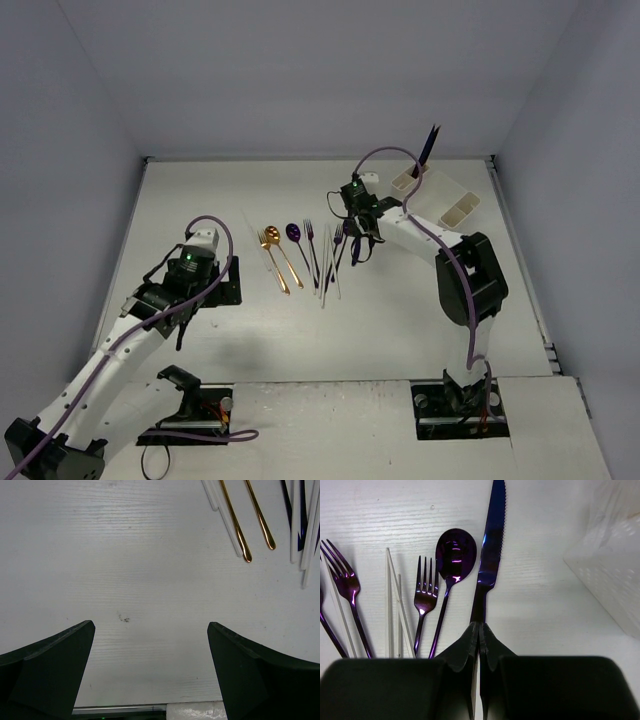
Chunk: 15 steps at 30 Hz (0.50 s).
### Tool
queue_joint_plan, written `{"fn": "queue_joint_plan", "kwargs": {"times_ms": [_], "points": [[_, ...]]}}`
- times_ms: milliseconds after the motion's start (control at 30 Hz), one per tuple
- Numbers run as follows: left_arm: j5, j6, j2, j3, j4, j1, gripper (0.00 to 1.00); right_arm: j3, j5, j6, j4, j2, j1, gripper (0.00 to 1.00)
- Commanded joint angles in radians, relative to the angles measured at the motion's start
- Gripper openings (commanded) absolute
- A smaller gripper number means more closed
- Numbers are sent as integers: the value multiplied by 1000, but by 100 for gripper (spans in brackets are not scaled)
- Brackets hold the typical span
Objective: Sort the eating utensils into containers
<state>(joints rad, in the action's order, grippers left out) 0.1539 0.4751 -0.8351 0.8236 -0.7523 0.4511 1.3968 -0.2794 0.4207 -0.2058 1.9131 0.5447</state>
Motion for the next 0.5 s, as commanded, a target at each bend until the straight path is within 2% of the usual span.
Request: {"fn": "queue_joint_plan", "kwargs": {"times_ms": [0,67,133,200,467], "points": [[19,-13,17,6,34,-6,95,-9,12,-1,11,-3,9,0],[22,-13,23,5,34,-6,95,-22,-18,29,11,-6,9,2],[23,-13,24,3,34,-6,95,-22,-26,46,10,-1,9,13],[22,-14,23,3,36,-6,95,-6,-27,54,10,16,8,19],[18,-18,25,2,36,-6,95,47,13,78,11,108,-23,28]]}}
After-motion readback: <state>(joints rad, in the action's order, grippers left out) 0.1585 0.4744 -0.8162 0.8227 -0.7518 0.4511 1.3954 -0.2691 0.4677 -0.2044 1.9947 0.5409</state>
